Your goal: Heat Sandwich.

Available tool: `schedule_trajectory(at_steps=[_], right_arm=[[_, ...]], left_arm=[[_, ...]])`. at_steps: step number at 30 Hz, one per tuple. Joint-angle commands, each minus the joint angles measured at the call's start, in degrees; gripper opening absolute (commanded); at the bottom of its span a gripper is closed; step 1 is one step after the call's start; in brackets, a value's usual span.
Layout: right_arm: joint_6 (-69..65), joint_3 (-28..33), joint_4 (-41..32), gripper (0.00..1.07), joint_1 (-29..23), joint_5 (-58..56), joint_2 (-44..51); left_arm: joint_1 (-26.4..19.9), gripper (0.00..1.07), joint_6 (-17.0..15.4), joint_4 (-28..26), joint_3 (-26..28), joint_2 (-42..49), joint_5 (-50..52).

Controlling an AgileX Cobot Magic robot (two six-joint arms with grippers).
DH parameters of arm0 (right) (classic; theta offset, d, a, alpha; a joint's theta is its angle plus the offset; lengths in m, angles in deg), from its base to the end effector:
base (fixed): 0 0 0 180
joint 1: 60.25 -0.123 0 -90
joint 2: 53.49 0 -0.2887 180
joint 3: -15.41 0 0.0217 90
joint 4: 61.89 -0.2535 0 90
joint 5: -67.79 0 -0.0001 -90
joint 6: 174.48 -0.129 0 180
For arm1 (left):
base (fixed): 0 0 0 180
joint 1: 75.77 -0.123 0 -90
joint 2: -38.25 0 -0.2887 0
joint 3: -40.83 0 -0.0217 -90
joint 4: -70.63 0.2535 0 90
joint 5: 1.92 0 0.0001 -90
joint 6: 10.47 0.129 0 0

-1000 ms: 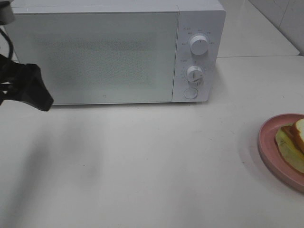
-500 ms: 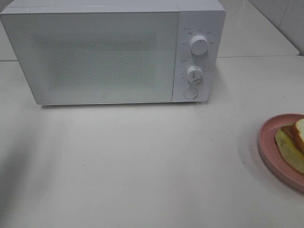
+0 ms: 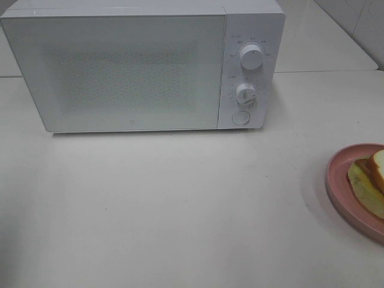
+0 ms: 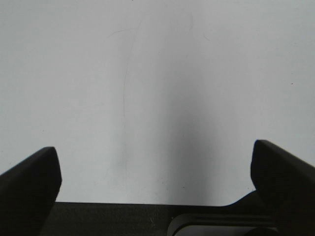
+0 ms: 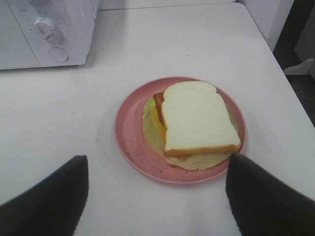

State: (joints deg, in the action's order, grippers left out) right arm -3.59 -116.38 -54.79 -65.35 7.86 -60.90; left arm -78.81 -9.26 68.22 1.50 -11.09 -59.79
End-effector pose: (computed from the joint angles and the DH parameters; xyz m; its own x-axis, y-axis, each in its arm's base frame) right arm 0.0277 -0.0114 0.2663 -0.4238 0.0585 -0.9038 0.0490 0.9979 0.0416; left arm 0.1359 0.0026 0.2620 -0.8328 -0.0455 -0.5516 -0.0344 0.9989 -0.0304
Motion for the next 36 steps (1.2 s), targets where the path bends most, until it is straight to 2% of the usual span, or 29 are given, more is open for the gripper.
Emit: schedule_trajectory(at_steps=[1, 2, 4, 13, 24, 36], right_arm=[[0.97, -0.06, -0.17, 0.74, 0.52, 0.4, 1.49], [0.97, -0.06, -0.17, 0.74, 0.52, 0.4, 1.49], [0.97, -0.06, -0.17, 0.74, 0.52, 0.4, 1.49], [0.97, -0.06, -0.17, 0.74, 0.52, 0.4, 1.49], [0.97, -0.06, -0.17, 0.74, 0.52, 0.4, 1.49], [0.97, -0.06, -0.17, 0.74, 0.52, 0.4, 1.15]], left_arm=[[-0.17, 1.01, 0.23, 0.57, -2.58, 7.45, -0.29], [-0.17, 1.01, 0.23, 0.57, -2.58, 7.45, -0.29], [-0.17, 1.01, 0.23, 2.41, -4.7, 13.52, -0.63], [-0.17, 1.01, 0.06, 1.83, -9.68, 27.9, -1.15], [-0.17, 1.01, 0.06, 1.83, -9.68, 43.14, -1.15], [-0.17, 1.01, 0.06, 1.89, -9.68, 43.49, -1.15]])
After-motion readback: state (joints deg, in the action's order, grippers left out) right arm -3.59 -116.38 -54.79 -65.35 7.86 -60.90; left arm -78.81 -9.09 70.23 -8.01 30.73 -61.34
